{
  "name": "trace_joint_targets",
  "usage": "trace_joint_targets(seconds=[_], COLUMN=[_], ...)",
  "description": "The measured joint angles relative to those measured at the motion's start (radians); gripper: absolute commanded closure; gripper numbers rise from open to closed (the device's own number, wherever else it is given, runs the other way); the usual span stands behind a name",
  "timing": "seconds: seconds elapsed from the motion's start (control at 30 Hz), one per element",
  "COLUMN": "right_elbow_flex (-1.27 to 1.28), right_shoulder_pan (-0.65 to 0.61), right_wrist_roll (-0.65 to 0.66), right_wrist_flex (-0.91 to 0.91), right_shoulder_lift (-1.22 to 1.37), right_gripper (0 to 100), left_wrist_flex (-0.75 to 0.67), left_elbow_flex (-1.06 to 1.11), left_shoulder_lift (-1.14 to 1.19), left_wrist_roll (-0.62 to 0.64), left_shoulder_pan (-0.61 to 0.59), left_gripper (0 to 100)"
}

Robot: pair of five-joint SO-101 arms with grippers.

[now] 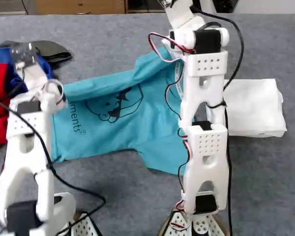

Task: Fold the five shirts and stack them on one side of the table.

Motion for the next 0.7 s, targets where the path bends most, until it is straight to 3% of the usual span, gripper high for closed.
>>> trace_joint_targets(seconds=[0.23, 0.5, 0.7], right_elbow_flex=[0.077, 0.499, 0.872], right_shoulder_pan=[-0.011, -0.032, -0.046], right_wrist_roll=[-0.003, -0.051, -0.089], right_wrist_flex=[0.012, 0.012, -0.057], right_shoulder_lift=[-0.015, -0.256, -0.483], right_gripper=[99.6, 99.6, 99.6], left_wrist_flex=[0.0, 0.021, 0.146], left_elbow_flex=[0.133, 0.18, 0.155], left_shoulder_lift=[-0.068, -0.071, -0.072], left_wrist_roll=[0.0, 0.0, 0.0], left_shoulder_pan=[-0.003, -0.008, -0.009], left_gripper=[98, 98, 98])
